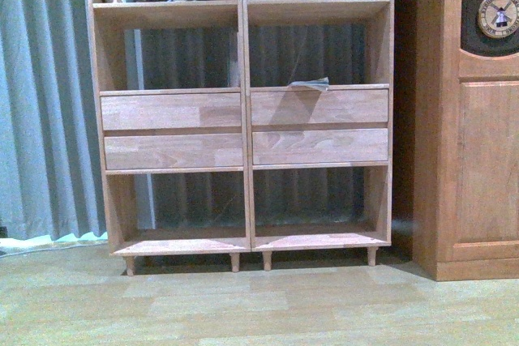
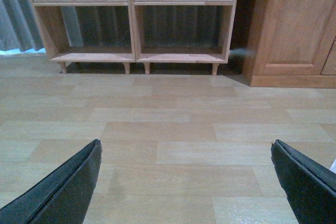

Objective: Organize books on shelf

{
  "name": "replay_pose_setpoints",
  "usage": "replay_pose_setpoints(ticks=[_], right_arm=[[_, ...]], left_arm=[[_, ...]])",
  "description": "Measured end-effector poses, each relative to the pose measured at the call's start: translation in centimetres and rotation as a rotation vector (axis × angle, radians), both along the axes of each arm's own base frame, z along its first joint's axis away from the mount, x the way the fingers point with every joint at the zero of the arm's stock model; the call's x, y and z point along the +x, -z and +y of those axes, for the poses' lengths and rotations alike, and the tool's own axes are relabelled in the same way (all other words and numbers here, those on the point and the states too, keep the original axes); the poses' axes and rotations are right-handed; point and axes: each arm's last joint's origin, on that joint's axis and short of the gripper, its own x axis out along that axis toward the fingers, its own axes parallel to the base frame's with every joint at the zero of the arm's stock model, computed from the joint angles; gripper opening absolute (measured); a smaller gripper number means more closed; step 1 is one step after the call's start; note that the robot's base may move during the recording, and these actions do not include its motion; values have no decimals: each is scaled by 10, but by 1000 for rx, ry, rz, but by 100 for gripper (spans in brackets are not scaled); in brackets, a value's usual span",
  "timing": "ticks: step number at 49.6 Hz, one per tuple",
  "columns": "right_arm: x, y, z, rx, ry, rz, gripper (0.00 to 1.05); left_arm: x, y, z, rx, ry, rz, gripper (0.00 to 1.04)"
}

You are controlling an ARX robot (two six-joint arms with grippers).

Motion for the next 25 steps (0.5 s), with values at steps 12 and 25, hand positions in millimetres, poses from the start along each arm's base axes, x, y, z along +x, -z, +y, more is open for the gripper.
replay_pose_setpoints(ticks=[12,25], right_arm=[[0,0,0,0,0,0,98],[0,0,0,0,0,0,98]], left_arm=[[0,0,0,0,0,0,97],[0,0,0,0,0,0,97]])
